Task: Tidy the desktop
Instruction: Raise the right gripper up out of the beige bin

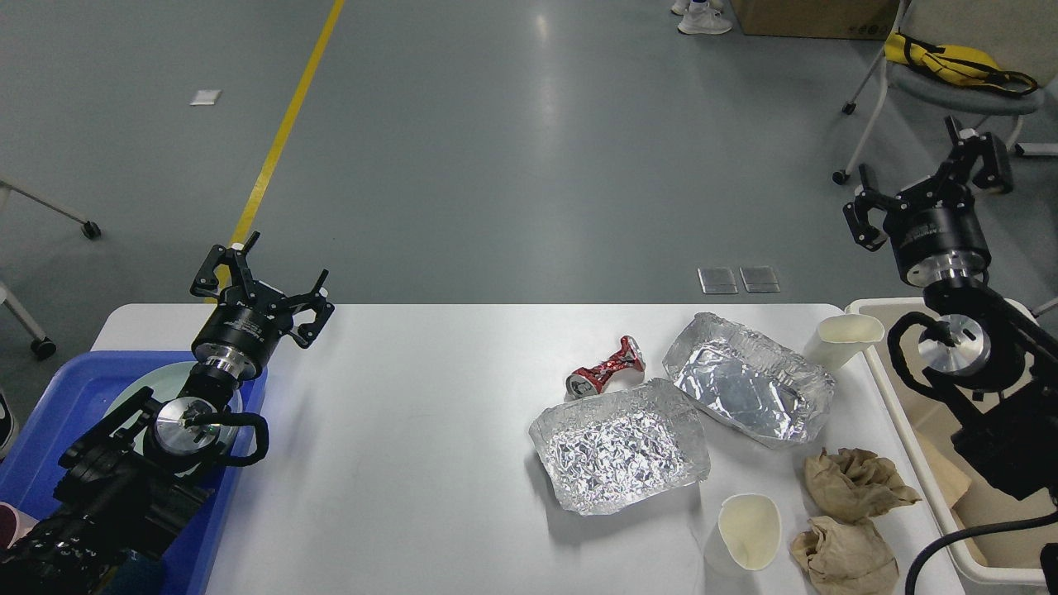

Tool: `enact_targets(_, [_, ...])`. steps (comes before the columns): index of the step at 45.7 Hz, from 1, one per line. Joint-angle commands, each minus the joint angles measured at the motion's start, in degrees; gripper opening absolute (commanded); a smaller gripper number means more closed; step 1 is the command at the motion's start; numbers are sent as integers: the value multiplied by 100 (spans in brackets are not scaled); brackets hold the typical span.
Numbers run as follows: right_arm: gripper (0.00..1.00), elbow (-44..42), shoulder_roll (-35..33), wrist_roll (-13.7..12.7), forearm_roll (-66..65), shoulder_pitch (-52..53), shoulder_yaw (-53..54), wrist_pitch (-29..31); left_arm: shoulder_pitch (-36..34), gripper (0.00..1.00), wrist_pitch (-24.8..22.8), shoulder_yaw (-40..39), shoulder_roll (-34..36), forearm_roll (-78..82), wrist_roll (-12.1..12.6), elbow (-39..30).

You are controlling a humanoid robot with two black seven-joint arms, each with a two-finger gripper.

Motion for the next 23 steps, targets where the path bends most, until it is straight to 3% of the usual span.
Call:
enact_targets(1, [100,-215,-414,11,1,583,-1077,47,0,96,0,0,-7,0,0,0])
enact_targets(10, [100,-251,-1107,11,9,3069,-5961,82,0,96,0,-9,2,0,0,0])
enact_targets(15, [100,-180,-1065,2,106,4293,-8214,134,0,96,0,0,2,0,0,0])
enact_targets(18, [100,-163,-968,11,133,4574,-8840,292,0,96,0,0,-7,0,0,0])
enact_targets(23, [100,-128,-915,2,133,4979,-8982,801,0,96,0,0,2,0,0,0])
